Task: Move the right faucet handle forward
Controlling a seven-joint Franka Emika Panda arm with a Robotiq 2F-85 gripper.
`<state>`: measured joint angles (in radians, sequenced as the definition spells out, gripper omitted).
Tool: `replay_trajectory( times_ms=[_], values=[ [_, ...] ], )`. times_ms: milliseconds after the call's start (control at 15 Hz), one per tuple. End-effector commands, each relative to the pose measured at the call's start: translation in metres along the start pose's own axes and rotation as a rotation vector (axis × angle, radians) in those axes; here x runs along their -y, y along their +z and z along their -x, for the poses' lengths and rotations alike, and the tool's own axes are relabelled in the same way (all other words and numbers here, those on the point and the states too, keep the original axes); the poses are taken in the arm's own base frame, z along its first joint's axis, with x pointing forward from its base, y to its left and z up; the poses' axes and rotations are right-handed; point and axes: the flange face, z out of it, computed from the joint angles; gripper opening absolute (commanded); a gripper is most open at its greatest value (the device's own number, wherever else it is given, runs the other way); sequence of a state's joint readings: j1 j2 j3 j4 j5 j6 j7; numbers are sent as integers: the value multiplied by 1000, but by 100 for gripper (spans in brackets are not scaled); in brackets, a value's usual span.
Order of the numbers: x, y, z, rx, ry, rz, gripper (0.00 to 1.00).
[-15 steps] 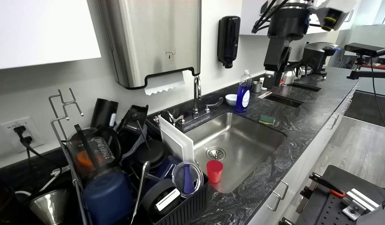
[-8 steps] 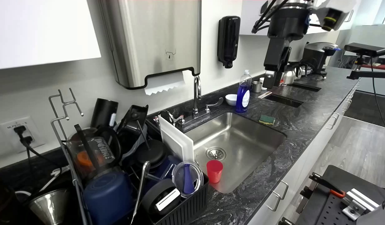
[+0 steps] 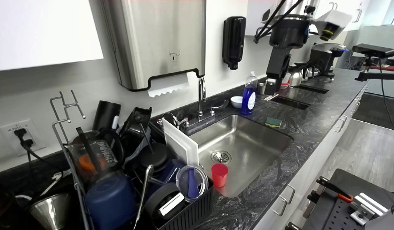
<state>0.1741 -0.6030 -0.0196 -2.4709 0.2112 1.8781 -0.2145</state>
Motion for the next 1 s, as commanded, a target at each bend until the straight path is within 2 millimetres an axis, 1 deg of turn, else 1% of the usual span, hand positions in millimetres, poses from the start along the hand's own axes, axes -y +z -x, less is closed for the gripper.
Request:
replay_trajectory(
  times_ms=[0,333,533,733,933],
  values=[
    [-26,13,-7,-8,-42,25,100],
    [-79,28,-20,-31,-10,80,100],
    [-116,38,-34,-54,44,136,100],
    [-149,45,-52,-82,80,195,100],
    [-178,47,-73,-102,108,245,100]
  ],
)
